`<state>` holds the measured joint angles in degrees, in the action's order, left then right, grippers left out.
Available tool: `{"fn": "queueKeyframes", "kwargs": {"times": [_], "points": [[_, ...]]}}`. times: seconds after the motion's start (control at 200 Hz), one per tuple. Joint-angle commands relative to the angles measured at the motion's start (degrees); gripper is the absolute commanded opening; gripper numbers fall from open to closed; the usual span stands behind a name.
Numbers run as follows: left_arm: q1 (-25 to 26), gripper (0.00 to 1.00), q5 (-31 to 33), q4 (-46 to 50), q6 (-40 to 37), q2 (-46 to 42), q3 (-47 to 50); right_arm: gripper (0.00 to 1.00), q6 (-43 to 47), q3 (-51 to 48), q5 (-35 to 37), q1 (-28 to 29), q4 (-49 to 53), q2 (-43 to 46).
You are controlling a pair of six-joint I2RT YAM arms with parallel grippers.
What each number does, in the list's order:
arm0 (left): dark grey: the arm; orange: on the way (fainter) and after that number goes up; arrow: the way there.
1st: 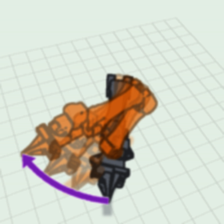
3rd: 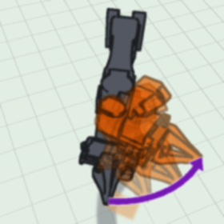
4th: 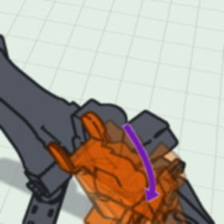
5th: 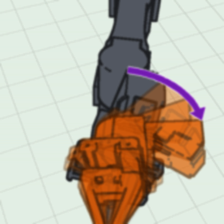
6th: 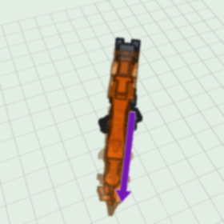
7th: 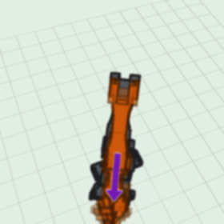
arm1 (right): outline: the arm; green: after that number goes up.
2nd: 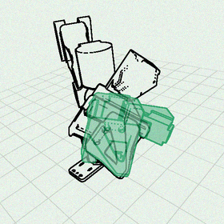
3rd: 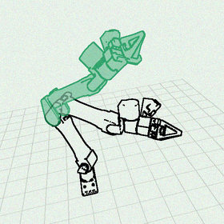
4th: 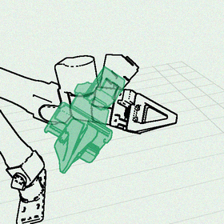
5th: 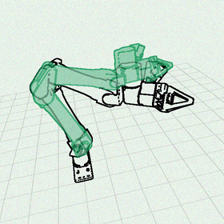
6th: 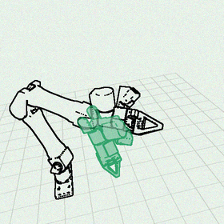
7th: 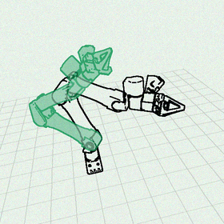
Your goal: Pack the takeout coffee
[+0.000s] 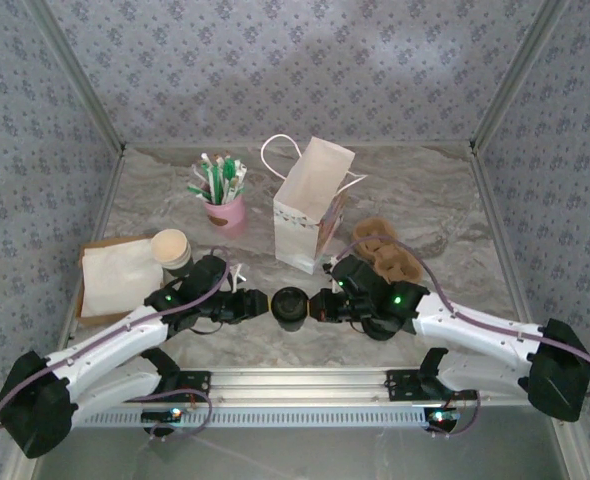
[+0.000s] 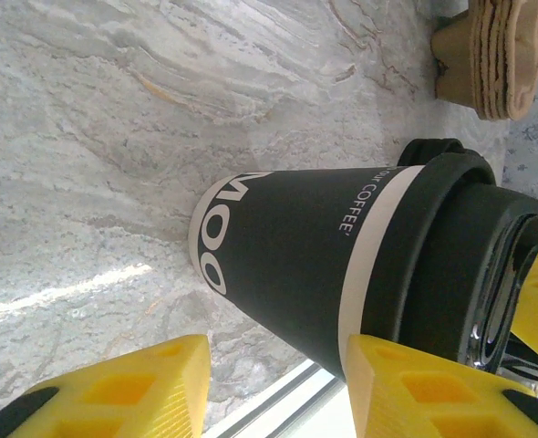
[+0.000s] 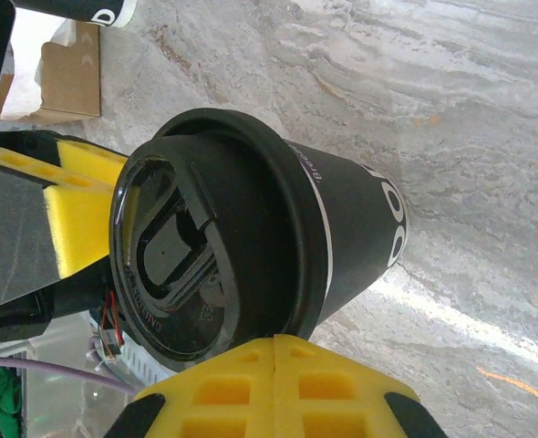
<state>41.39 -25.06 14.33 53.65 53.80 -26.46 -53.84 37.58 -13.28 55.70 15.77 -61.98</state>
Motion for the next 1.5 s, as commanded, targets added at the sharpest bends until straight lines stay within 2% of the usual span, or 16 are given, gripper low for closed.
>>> {"fn": "queueKeyframes", "kwargs": {"times": [0.0,0.355,0.49,0.65,0.725,0.959,1.254,1.494], "points": [[0.6,0.44,-0.4,-1.4,-0.6,0.5,-2.0,0.00,-0.8,-0.8,0.6,0.5,-0.1,-2.4],[0.6,0.44,1.7,2.9,-1.9,-2.0,-3.2,0.01,0.4,1.8,2.6,0.6,3.3,-1.0],[0.6,0.46,3.4,6.8,-3.0,-4.2,-4.8,0.12,1.2,3.0,5.0,0.6,6.2,2.0],[0.5,0.61,5.1,10.9,-4.2,-6.3,-7.1,0.35,0.1,0.6,6.5,0.6,6.8,4.4],[0.5,0.69,5.7,12.4,-4.9,-6.8,-8.1,0.40,-1.3,-2.2,6.6,0.9,4.4,5.2],[0.6,0.84,4.8,12.7,-6.6,-5.4,-10.3,0.38,-3.6,-9.4,6.8,1.3,-3.8,4.3],[2.5,0.95,7.5,18.7,-12.3,0.9,-15.7,0.36,-2.1,-11.3,5.7,1.8,-13.8,-6.3],[4.8,0.94,10.4,20.7,-14.2,3.5,-18.2,0.33,-1.3,-8.4,6.0,3.0,-17.7,-14.3]]}}
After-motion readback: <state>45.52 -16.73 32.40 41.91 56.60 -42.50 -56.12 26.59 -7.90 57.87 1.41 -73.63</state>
